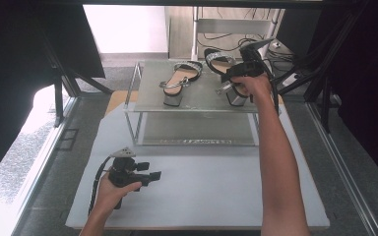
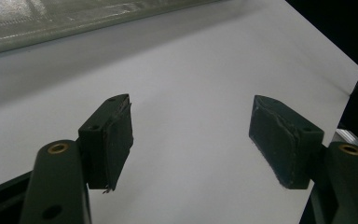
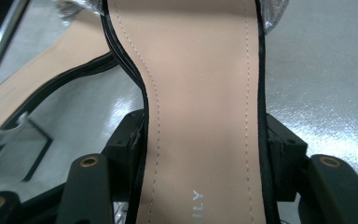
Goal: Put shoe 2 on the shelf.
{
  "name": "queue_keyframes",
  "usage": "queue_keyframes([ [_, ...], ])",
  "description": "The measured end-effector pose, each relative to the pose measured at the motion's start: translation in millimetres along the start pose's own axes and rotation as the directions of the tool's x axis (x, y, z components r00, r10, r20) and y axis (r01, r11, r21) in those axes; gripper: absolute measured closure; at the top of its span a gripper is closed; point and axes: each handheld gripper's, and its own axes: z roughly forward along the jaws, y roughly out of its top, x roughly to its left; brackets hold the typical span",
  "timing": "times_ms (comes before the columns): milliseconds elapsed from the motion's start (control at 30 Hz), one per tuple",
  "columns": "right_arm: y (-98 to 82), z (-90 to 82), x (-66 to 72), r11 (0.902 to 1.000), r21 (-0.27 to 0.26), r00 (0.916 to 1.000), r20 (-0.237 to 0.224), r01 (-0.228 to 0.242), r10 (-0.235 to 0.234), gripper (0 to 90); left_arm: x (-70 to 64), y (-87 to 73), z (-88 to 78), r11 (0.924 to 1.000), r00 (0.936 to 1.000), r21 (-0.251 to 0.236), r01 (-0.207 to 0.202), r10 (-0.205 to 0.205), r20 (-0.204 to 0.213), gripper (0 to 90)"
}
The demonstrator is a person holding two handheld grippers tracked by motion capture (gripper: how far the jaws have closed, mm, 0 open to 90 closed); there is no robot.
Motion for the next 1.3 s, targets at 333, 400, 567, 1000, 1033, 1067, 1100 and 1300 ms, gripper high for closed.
queue_keyframes([
  [333, 9.4, 22.6, 3.4, 0.9963, 0.086, 0.9950, 0.099, 0.005, -0.013, 40.9, -1.7, -0.5, 3.8, 0.9999, 1.0000, 0.008, -0.006, 0.006, 0.002, 30.5],
  [400, 10.2, 25.0, 6.0, 0.9947, 0.102, 0.9938, 0.108, 0.013, -0.024, 40.3, -2.3, -0.5, 4.7, 0.9998, 0.9999, 0.015, -0.010, 0.010, 0.002, 30.5],
  [567, 10.4, 27.2, 9.2, 0.9952, 0.098, 0.9912, 0.131, 0.010, -0.023, 36.6, -4.7, -0.6, 5.0, 0.9999, 0.9999, 0.012, -0.012, 0.012, -0.003, 30.4],
  [1000, 3.2, 22.7, 22.3, 0.9992, 0.015, 0.9638, 0.264, 0.037, -0.040, 35.5, -9.1, -0.8, 2.1, 0.9997, 0.9997, 0.009, -0.022, 0.022, -0.008, 30.2],
  [1033, 2.4, 21.1, 21.0, 0.9991, 0.001, 0.9675, 0.249, 0.043, -0.042, 35.6, -9.5, -0.8, 1.6, 0.9997, 0.9997, 0.003, -0.023, 0.024, -0.010, 30.3],
  [1067, 1.8, 17.7, 20.2, 0.9988, -0.027, 0.9744, 0.222, 0.040, -0.033, 35.5, -9.9, -0.6, 1.0, 0.9997, 0.9997, -0.001, -0.024, 0.024, -0.011, 30.3],
  [1100, 1.4, 14.2, 19.4, 0.9978, -0.053, 0.9800, 0.197, 0.040, -0.029, 34.1, -11.0, 0.0, -0.2, 0.9996, 0.9995, -0.008, -0.026, 0.026, -0.019, 30.4],
  [1300, 1.3, -10.5, 24.7, 0.9766, -0.204, 0.9961, 0.069, 0.068, -0.055, 29.1, -14.7, 7.9, -7.2, 0.9975, 0.9978, -0.054, -0.045, 0.042, -0.051, 31.3],
])
